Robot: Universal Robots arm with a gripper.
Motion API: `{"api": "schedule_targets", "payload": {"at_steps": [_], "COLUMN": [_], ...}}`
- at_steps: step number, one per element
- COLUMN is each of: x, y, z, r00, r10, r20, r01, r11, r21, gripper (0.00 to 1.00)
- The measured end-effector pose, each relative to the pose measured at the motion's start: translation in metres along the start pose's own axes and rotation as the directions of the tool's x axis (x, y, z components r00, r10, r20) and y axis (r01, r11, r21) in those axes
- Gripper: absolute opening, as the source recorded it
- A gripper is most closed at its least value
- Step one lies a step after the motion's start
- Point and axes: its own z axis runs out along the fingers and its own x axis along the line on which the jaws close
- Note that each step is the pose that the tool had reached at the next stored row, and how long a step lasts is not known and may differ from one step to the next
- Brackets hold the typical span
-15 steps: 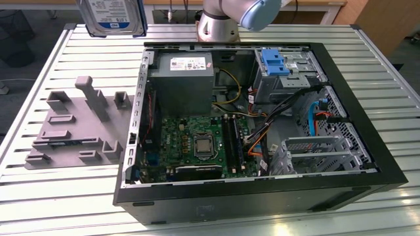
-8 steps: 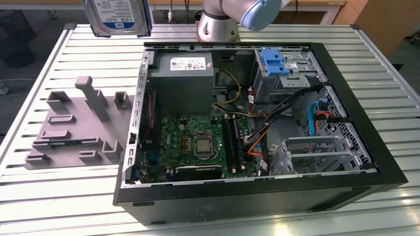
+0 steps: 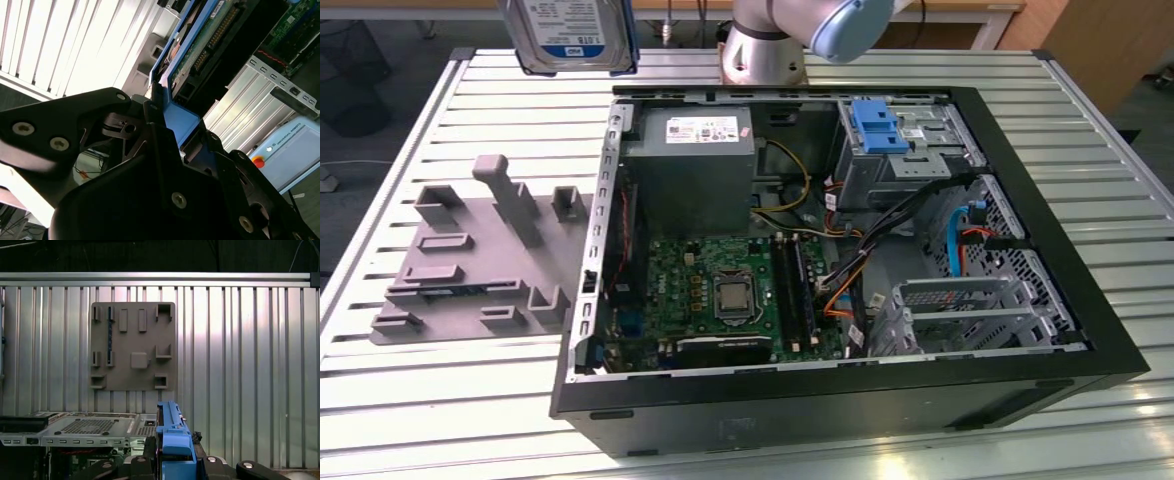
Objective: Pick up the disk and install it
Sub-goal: 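Pick up the disk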
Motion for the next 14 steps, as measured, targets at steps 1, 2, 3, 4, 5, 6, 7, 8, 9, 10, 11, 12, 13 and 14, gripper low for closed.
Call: {"api": "schedule_targets", "payload": {"at_steps": [1, 2, 3, 4, 5, 6, 7, 8, 9, 10, 11, 12, 13, 14], "x": [0.0000, 0.0000, -0.0001, -0.0001, -0.0001, -0.0001, -0.0001, -0.0002, -0.0002, -0.0002, -0.0002, -0.0002, -0.0003, -0.0003], "y": [-0.0012, -0.0025, -0.0037, -0.0050, -0.0063, -0.0078, -0.0093, -0.0107, -0.0121, -0.0135, -0.0155, -0.0176, -0.0197, -0.0218], "z": [0.0000, 0.0000, 0.0000, 0.0000, 0.0000, -0.0001, -0.0001, -0.0001, -0.0001, -0.0002, -0.0001, -0.0002, -0.0003, -0.0002], "r00": [1.0000, 1.0000, 1.0000, 1.0000, 1.0000, 1.0000, 1.0000, 1.0000, 1.0000, 1.0000, 1.0000, 1.0000, 1.0000, 1.0000], "r10": [0.000, 0.000, 0.000, 0.000, 0.000, 0.000, 0.000, 0.000, 0.000, 0.000, 0.000, 0.000, 0.000, 0.000], "r20": [0.0000, 0.0000, 0.0001, 0.0001, 0.0001, 0.0001, 0.0001, 0.0000, 0.0001, 0.0000, 0.0001, 0.0001, 0.0000, 0.0000], "r01": [0.000, 0.000, 0.000, 0.000, 0.000, 0.000, 0.000, 0.000, 0.000, 0.000, 0.000, 0.000, 0.000, 0.000], "r11": [1.0000, 1.0000, 1.0000, 1.0000, 1.0000, 1.0000, 1.0000, 1.0000, 1.0000, 1.0000, 1.0000, 1.0000, 1.0000, 1.0000], "r21": [0.0001, 0.0000, 0.0000, 0.0001, 0.0001, 0.0001, 0.0001, 0.0001, 0.0001, 0.0000, 0.0001, 0.0001, 0.0000, 0.0000], "gripper": [0.37, 0.37, 0.37, 0.37, 0.37, 0.37, 0.37, 0.37, 0.37, 0.37, 0.37, 0.37, 0.37, 0.37]}}
